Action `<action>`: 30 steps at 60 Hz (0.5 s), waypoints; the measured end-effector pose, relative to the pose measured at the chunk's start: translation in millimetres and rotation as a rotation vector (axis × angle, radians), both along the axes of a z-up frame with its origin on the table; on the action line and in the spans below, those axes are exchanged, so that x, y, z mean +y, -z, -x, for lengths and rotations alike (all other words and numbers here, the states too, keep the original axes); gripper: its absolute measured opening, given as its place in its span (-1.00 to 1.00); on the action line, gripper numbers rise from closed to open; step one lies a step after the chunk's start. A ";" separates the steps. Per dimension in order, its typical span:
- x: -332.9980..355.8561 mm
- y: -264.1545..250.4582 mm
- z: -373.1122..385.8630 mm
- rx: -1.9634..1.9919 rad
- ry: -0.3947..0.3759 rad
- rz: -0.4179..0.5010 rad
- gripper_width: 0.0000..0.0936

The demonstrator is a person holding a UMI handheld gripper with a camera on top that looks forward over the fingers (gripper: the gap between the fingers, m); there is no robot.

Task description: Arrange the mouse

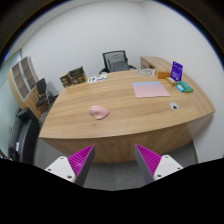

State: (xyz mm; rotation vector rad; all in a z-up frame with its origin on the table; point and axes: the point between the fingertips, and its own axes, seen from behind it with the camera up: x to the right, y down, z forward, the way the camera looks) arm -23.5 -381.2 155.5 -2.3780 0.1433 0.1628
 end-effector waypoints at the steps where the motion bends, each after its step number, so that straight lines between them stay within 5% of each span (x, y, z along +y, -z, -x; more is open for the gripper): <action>1: 0.0 1.8 1.0 -0.001 -0.001 0.002 0.78; 20: 41.0 47.7 7.7 -0.035 -0.055 -0.040 0.77; 30: 105.7 86.0 2.4 -0.059 -0.099 -0.152 0.78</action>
